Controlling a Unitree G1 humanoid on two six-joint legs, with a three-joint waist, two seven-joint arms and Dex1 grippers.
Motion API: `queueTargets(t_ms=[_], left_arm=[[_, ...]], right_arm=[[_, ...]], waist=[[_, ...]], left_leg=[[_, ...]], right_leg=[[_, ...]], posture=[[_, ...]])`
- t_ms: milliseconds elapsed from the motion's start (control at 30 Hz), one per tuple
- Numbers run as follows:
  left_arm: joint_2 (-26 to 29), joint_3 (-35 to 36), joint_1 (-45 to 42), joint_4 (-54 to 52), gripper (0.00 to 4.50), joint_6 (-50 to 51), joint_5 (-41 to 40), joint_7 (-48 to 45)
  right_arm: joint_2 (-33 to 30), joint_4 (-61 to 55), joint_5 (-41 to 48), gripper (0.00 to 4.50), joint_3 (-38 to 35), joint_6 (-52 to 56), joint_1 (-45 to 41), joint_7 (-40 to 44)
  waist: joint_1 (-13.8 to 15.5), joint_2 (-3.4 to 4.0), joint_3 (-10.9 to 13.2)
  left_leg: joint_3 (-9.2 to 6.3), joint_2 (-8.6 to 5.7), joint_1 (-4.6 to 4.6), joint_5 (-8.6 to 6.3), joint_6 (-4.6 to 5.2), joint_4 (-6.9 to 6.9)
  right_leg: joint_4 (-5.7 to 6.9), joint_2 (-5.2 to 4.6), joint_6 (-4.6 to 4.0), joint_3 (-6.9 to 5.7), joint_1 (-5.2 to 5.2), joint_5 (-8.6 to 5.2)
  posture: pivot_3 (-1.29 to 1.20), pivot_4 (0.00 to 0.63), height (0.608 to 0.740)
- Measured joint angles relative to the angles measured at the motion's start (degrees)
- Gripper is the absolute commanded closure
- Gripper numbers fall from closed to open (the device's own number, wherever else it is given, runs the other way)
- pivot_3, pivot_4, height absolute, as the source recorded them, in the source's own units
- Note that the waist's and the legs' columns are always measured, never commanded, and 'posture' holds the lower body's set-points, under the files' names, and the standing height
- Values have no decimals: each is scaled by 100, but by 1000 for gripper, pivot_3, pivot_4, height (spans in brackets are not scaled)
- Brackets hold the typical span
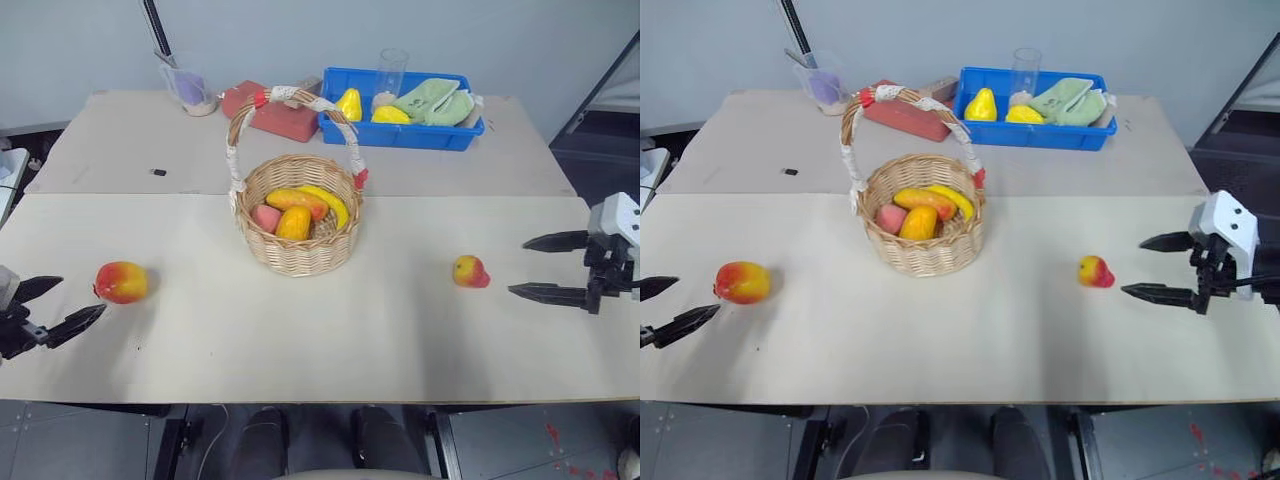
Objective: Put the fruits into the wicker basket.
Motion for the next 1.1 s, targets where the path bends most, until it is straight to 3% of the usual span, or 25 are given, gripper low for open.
queueTargets(t_ms=[200, 333, 933, 1067, 1100], left_arm=[[-178, -570, -716, 433, 0, 97, -1, 428], [-179, -719, -916, 729, 0, 91, 48, 554], [-403, -1778, -1930, 1905, 0, -161, 410, 847], [-404, -1867, -2069, 2158, 1001, -392, 532, 870], [-407, -1867, -2071, 2175, 1061, -421, 540, 869]], right_arm=[[244, -1426, 1338, 14, 173, 1111, -1026, -209], [366, -1763, 1800, 14, 311, 1494, -1568, -428], [752, -2035, 1937, 14, 746, 1519, -1990, -536], [759, -2054, 1972, 0, 758, 1572, -2043, -612], [762, -2055, 1973, 0, 765, 1592, -2043, -631]], waist=[[14, -4, 2], [34, -7, 3], [45, -9, 2], [48, -9, 2], [48, -9, 2]], left_leg=[[-7, 0, -4, 0, 0, 0], [-7, -1, -11, 0, 0, 0], [-13, -1, -12, 0, 0, 0], [-13, -2, -12, 0, 0, 0], [-13, -1, -12, 0, 0, 0]], right_leg=[[-4, 0, 0, -4, 0, 0], [-7, -6, 0, -6, -5, 0], [-2, -5, 0, -14, -5, 1], [-1, -7, 0, -14, -5, 1], [-1, -7, 0, -14, -5, 1]], posture=[[0, 150, 740], [0, 150, 740], [0, 150, 740], [0, 150, 740], [0, 150, 740]])
